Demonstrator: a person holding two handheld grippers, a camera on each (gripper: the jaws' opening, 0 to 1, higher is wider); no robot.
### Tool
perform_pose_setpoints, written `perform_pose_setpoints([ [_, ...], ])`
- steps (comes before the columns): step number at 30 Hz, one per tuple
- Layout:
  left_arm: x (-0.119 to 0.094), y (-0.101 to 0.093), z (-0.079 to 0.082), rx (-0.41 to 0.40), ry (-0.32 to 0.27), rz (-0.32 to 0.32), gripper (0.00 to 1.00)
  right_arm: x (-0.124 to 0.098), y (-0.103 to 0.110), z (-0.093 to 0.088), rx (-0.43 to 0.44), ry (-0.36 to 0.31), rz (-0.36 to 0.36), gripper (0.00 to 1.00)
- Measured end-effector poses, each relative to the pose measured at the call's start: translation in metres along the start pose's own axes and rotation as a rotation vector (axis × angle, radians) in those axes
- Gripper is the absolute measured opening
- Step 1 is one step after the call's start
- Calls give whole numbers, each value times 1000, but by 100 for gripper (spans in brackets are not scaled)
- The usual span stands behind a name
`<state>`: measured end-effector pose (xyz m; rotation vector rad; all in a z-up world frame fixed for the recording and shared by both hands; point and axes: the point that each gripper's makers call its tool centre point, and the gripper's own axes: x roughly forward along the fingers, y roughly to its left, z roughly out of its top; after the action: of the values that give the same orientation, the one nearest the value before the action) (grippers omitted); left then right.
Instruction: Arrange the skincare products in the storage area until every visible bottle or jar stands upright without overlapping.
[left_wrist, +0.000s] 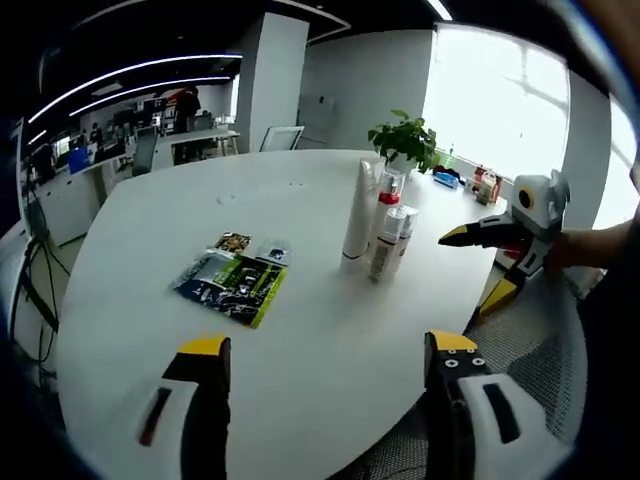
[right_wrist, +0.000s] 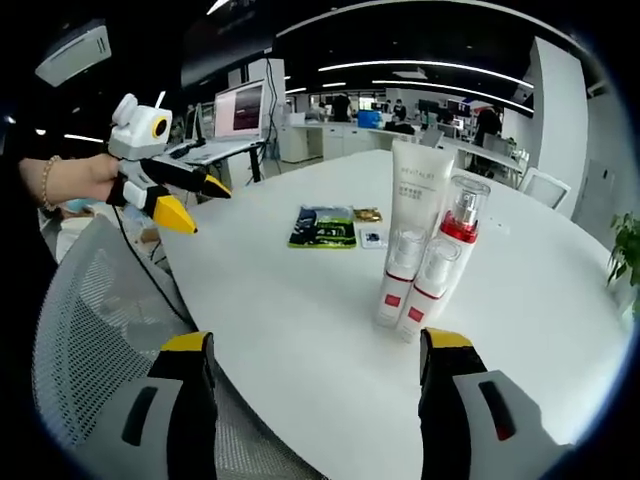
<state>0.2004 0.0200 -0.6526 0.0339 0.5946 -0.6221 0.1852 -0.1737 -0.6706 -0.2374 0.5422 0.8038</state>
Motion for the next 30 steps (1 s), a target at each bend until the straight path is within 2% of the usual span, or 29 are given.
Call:
perform_pose_setpoints([
  [6,-9,1,-3,-39,-7,35,84,-1,0,1,26,-5,13,89],
  [13,-18,0,-14,-69,17,55,94,-2,4,1,35,-5,33,94],
  [18,-22,1,-18,-80,14,62,99,-1,9,1,42,-6,57,100],
  [30,-21,6,-21,-89,33,77,99,-1,8,1,52,-12,52,100],
])
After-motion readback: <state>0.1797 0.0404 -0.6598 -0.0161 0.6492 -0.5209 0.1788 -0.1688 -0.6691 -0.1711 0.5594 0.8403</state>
